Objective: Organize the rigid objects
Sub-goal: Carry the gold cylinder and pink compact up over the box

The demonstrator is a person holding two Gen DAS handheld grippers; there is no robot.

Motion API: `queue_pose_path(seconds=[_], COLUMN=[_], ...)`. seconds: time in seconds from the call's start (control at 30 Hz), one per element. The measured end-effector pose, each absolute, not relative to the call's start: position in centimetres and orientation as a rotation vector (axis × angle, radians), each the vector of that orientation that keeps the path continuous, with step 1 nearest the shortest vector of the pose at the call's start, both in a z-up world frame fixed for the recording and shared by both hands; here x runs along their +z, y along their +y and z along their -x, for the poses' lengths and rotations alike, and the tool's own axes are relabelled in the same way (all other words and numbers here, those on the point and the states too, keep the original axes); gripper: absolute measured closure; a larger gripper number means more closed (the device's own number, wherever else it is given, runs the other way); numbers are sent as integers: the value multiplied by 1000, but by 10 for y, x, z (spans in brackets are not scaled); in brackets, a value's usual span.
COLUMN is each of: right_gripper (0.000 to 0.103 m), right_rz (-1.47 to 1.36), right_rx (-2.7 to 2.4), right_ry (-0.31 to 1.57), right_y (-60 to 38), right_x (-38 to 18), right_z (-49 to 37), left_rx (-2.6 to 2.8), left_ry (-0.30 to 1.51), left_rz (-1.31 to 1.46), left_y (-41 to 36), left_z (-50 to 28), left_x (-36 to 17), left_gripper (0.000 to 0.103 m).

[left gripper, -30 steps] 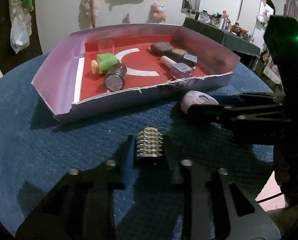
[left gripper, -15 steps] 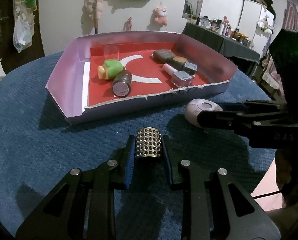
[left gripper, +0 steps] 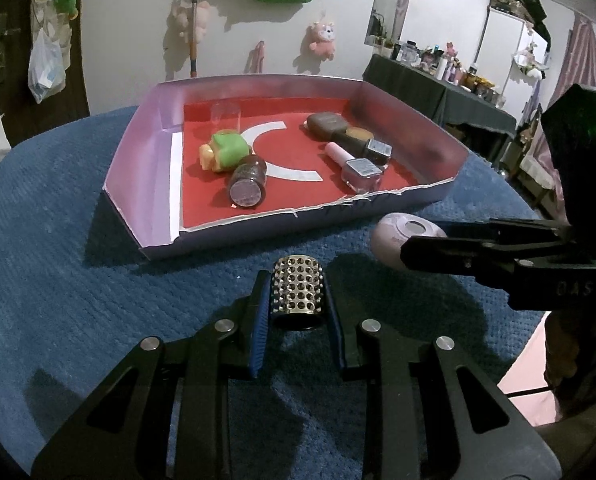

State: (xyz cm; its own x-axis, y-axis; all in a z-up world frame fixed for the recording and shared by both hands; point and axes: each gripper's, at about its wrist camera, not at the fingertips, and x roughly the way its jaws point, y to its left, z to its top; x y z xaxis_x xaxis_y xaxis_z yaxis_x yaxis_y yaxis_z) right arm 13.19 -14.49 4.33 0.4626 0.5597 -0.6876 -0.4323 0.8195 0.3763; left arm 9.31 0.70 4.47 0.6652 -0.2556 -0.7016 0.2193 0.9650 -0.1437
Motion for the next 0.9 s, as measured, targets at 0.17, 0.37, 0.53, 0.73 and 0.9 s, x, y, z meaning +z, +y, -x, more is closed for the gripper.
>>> queue_pose_path(seconds=[0.17,0.37,0.53,0.73,0.9], right_gripper=[66,96,49,39,39], right_rz=[-175,-68,-122,-80,45], right_rx=[622,549,598,683,729], right_ry=[898,933,926,854,795], right_y=[-149,-143,-146,-138,-118], right_x=[47,40,28,36,33], right_z=[-129,-136,-126,-110,-86], left_rx=[-284,-282,-303,-226,-206], left_ry=[796,800,802,868,868], left_rz=[59,41,75,52,54], left_y=[6,1,7,14,26], left_z=[-93,-97,-92,-96,-97], left_x=[49,49,46,24,21], left_gripper=[79,79,79,79,79])
